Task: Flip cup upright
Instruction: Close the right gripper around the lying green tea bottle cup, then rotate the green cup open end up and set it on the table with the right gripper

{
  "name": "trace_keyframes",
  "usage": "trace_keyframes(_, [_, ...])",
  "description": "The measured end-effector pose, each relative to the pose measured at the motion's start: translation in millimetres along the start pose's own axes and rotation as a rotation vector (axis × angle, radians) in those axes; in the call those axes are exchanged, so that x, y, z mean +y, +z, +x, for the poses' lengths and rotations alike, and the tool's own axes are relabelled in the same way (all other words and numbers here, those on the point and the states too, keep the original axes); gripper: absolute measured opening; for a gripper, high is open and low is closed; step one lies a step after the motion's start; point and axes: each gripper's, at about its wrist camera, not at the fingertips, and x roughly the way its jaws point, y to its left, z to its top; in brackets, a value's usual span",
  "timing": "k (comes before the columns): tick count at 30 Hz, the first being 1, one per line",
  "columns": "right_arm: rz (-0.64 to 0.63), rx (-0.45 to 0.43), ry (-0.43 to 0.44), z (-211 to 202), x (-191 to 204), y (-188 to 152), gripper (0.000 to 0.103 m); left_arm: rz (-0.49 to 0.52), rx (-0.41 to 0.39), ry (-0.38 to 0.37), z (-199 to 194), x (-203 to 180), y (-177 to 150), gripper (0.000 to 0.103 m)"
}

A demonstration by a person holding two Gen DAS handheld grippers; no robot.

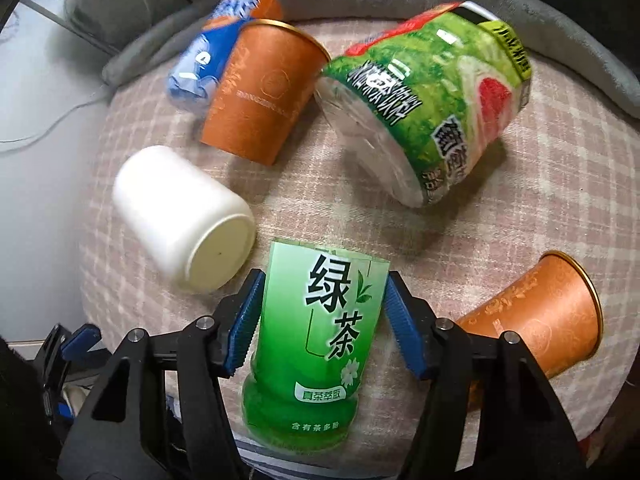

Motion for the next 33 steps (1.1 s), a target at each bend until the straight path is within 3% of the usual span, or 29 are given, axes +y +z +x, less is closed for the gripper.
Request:
trace_keyframes(9, [-0.048,-0.357,0.006,-45.4,-3.7,-42.3,0.063,-0.012,-0.009,0.022,3.3,-4.0,-0.2,0.069])
trace_keyframes(14, [-0.067,-0.545,-0.057,-51.8,-2.2,-62.7,0.063,0.015,-0.013,0.074,9.7,-13.6,-4.6,0.069])
trace_keyframes(20, [-0.162,-0.735,-0.182,-62.9,20.3,-78.6,0.062,0.014,-0.019,0.085,13.6,-19.1,-9.2,0.069])
trace_keyframes(23, [-0.194,-0.776,-0.202,-64.9,26.5,-81.8,0.062,0.007,-0.017,0.079,14.6,-18.6,-9.4,0.069])
trace_keyframes(33, [-0.245,-0.794,-0.224,-50.6,37.2,-92.4,0.062,0.010,-0.030,0.088,12.9,-19.8,-8.8,0.069])
